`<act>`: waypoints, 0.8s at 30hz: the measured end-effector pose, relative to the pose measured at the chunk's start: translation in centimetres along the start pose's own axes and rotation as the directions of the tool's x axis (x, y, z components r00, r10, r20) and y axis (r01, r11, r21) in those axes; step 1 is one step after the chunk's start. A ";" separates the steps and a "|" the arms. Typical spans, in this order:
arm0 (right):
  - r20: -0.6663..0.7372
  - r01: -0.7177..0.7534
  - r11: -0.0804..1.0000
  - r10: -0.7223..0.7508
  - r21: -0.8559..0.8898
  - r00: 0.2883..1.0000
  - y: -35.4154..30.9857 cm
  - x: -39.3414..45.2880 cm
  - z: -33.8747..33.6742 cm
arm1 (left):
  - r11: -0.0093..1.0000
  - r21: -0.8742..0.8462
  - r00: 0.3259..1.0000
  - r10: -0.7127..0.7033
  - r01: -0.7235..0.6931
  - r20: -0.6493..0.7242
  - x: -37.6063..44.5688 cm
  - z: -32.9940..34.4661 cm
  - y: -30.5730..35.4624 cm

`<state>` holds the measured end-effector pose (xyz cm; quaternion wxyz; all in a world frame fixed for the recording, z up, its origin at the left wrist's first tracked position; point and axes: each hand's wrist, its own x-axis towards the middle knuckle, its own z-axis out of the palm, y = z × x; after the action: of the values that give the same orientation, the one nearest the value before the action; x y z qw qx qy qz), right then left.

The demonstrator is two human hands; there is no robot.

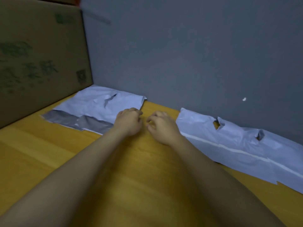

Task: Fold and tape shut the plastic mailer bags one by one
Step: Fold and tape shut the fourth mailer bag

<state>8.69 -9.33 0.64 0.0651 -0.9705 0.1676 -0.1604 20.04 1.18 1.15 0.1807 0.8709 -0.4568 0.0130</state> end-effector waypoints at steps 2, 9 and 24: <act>0.094 0.005 1.000 -0.004 -0.008 0.996 -3.1 0.9 1.3 | 0.998 -0.013 0.998 -0.068 0.068 -0.006 -2.2 -1.7 -2.3; 0.461 0.070 0.984 0.013 -0.162 0.887 -7.5 1.0 3.3 | 0.987 -0.042 0.988 -0.152 0.153 0.022 -8.3 -4.1 -6.4; 0.260 0.014 0.993 -0.043 0.114 0.965 -4.5 -15.9 -5.6 | 0.973 -0.209 0.988 0.123 -0.101 0.098 -12.4 -1.3 -0.1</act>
<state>-5.98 0.01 2.13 0.1381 -0.9804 0.1345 -0.0409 13.05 11.49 0.00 0.2422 0.8202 -0.5134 -0.0715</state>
